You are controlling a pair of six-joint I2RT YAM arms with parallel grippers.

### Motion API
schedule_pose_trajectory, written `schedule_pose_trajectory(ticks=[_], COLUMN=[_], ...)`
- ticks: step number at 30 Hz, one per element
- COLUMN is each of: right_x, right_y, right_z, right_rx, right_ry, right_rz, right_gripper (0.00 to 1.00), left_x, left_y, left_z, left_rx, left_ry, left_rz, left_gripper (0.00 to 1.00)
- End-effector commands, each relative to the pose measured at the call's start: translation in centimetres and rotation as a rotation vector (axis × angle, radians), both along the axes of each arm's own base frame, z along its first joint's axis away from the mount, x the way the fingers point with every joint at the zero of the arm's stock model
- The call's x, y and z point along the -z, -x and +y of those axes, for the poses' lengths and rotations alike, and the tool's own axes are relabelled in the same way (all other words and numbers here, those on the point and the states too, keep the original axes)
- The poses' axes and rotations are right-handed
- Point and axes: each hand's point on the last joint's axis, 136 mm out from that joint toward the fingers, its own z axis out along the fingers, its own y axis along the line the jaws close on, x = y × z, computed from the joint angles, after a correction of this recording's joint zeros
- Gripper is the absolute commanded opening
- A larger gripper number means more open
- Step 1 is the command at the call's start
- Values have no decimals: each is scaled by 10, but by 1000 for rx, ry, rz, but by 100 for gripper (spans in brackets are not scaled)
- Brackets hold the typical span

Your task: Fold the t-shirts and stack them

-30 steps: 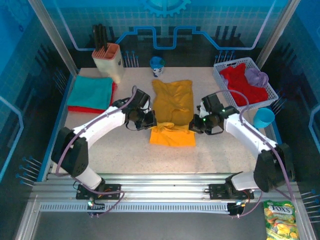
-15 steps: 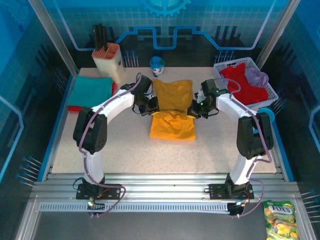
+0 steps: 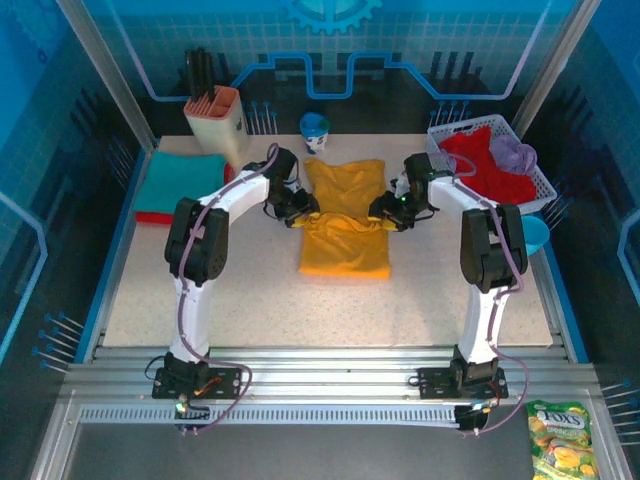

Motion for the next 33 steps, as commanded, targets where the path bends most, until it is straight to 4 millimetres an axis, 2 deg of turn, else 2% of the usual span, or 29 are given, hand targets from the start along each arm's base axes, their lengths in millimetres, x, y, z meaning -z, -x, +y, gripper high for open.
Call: schedule_pose_trajectory(ticks=[1, 3, 5, 7, 8, 11, 14, 19, 23, 28, 33], right_x=[-18, -30, -51, -70, -77, -90, -91, -70, -40, -10, 5], right_y=[-7, -2, 4, 14, 20, 32, 37, 34, 25, 21, 7], right_z=[-8, -11, -7, 3, 12, 38, 67, 109, 121, 118, 96], right_rx=[4, 4, -10, -31, -50, -74, -104, -95, -45, -17, 23], right_ry=[4, 18, 15, -8, -45, -147, -197, -277, -306, -265, -198], right_rz=[-50, -78, -137, -190, -204, -224, -234, -224, -190, -161, -173], right_gripper=[64, 75, 81, 92, 94, 96, 97, 97, 97, 97, 97], left_x=[-35, -57, -77, -92, -97, -100, -88, -54, -26, -8, 9], left_y=[-9, -8, 1, 14, 22, 39, 41, 28, 12, 2, 2], left_z=[2, 4, 3, -4, -7, -23, -32, -41, -41, -41, -34], left_rx=[26, 46, 62, 80, 87, 103, 69, 38, 1, -40, -46], left_ry=[33, 26, 45, 87, 99, 149, 209, 244, 209, 182, 111], left_rz=[-79, -132, -174, -212, -226, -259, -256, -204, -168, -136, -97], left_gripper=[62, 65, 65, 65, 65, 63, 57, 46, 40, 33, 32])
